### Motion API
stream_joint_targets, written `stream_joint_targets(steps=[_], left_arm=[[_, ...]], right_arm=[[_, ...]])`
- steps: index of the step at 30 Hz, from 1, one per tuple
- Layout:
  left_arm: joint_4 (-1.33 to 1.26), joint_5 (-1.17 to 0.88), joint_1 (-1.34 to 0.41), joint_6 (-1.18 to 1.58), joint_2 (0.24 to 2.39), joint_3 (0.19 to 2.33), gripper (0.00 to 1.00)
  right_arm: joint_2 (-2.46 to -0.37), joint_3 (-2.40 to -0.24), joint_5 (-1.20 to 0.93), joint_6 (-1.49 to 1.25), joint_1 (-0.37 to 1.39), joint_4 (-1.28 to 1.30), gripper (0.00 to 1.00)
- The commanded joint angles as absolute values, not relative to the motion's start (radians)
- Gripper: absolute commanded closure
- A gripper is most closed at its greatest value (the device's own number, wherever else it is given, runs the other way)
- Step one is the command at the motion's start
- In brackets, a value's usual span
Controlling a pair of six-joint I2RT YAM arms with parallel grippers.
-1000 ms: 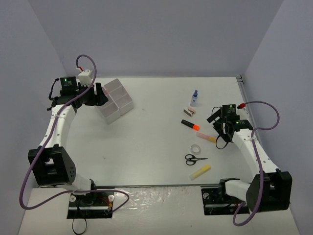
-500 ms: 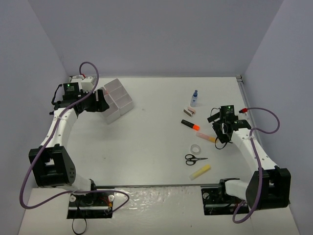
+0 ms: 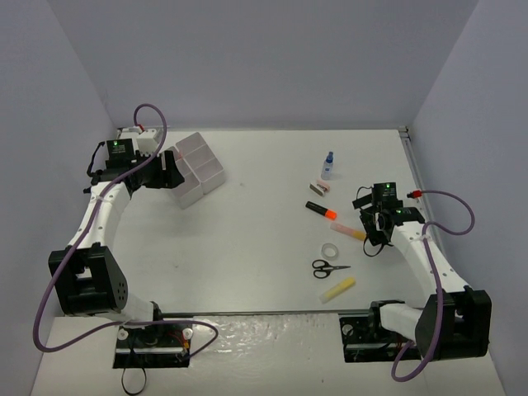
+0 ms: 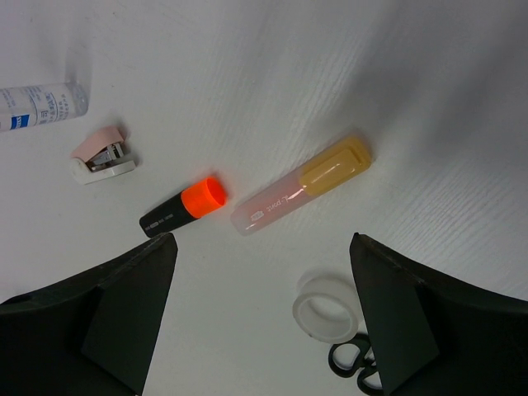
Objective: Sort the stationery into containers
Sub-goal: Pick up the stationery from the corner of the board.
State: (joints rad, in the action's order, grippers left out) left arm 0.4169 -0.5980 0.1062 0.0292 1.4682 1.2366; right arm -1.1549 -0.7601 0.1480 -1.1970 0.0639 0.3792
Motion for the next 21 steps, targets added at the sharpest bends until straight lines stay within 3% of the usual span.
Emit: stream_joint_targets(steps=[1,21], left_arm=[[0.396,-0.607,0.109,0.025,1.41,1.289,0.4],[0.394,-0.605,0.109,0.028,1.41,1.29,0.4]], right_arm=[[-1.134,-0.77,0.199,-1.227,0.054,0.379,0.17],[-1.14,-0.741,0.195,-1.249,0.047,0.377,0.16]])
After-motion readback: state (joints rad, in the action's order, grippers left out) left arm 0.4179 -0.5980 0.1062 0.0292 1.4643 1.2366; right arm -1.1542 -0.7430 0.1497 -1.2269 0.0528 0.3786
